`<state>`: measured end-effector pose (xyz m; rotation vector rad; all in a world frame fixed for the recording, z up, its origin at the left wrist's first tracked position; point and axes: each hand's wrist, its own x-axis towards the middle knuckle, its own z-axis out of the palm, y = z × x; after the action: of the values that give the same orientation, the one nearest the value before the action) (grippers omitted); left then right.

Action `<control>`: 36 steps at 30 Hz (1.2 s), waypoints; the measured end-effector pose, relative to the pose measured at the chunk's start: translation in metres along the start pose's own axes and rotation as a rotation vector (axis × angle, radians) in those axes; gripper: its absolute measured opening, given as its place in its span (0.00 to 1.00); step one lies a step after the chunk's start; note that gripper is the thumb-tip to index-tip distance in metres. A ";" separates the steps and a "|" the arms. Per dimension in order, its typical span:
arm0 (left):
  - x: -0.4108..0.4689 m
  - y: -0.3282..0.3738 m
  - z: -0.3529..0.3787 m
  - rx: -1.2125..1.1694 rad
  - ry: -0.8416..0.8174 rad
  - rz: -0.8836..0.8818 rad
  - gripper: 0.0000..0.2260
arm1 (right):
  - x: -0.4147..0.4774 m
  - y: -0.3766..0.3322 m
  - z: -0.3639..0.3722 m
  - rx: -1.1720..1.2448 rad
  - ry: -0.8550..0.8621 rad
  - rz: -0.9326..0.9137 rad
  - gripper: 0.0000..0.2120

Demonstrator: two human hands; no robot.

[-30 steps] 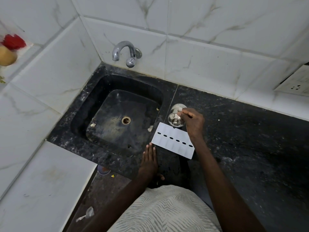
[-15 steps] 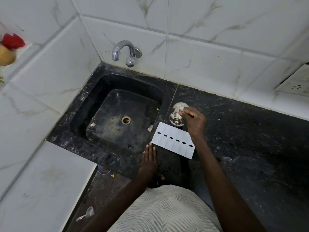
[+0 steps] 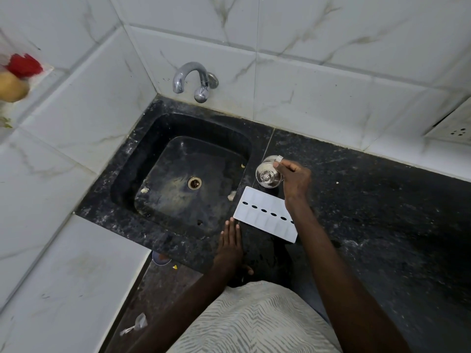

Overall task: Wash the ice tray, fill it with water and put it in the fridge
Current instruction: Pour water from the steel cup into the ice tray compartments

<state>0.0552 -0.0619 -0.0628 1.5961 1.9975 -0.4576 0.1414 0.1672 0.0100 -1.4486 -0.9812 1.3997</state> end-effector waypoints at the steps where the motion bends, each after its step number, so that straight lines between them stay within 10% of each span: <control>1: 0.000 0.000 0.000 0.000 0.004 -0.001 0.62 | 0.000 0.000 0.002 -0.003 -0.001 -0.007 0.10; 10: -0.003 0.001 -0.001 0.006 0.033 -0.015 0.47 | -0.005 0.003 0.007 -0.041 -0.086 -0.116 0.10; 16: -0.002 0.001 -0.003 0.006 -0.004 0.006 0.60 | -0.006 0.006 0.005 -0.064 -0.087 -0.128 0.12; 25: -0.001 0.001 -0.002 0.007 0.018 -0.013 0.42 | -0.006 0.004 0.002 -0.069 -0.101 -0.158 0.12; 36: 0.000 0.000 0.002 0.015 0.002 0.001 0.53 | 0.001 0.002 0.005 -0.088 -0.064 -0.122 0.11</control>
<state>0.0557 -0.0628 -0.0640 1.6068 1.9996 -0.4715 0.1367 0.1674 0.0075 -1.3906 -1.1653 1.3350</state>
